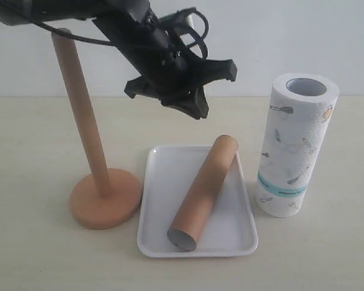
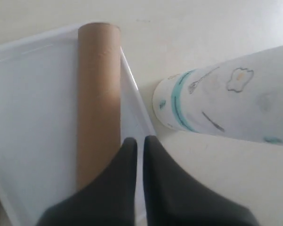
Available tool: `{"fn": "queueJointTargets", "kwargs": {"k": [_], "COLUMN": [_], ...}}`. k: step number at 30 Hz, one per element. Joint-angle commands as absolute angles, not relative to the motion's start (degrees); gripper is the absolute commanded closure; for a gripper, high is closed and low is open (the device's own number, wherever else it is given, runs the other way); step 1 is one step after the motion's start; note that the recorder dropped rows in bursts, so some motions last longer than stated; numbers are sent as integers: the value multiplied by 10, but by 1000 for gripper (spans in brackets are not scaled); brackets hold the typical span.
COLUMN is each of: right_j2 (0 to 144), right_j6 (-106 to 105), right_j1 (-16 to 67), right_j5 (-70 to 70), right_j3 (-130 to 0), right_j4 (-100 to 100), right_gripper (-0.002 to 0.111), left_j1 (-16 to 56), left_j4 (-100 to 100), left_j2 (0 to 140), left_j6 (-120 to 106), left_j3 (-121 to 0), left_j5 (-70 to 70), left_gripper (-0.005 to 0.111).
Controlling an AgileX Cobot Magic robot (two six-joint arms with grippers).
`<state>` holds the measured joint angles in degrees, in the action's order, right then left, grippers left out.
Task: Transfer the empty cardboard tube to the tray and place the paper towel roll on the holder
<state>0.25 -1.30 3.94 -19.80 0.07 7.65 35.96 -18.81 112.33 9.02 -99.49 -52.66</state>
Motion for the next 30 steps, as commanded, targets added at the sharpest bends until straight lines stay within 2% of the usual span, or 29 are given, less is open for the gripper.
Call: {"fn": "queueJointTargets", "kwargs": {"k": [1, 10, 17, 23, 30], "right_j2": [0, 0, 0, 0, 0], "right_j6": [-14, -14, -14, -14, -14], "right_j1": [40, 40, 40, 40, 40], "right_j5": [-194, -194, -194, -194, -194], "right_j3": [0, 0, 0, 0, 0], "right_j4": [74, 74, 74, 74, 74], "right_gripper": [104, 104, 104, 104, 104], "left_j1": [378, 441, 453, 453, 453], "left_j4": [-175, -52, 16, 99, 240], "left_j2": [1057, 890, 735, 598, 419], "left_j6": [73, 76, 77, 150, 329], "left_j3": [-998, -996, -952, -856, -656], "left_j5": [-506, -480, -474, -466, -462], "left_gripper": [103, 103, 103, 103, 103]}}
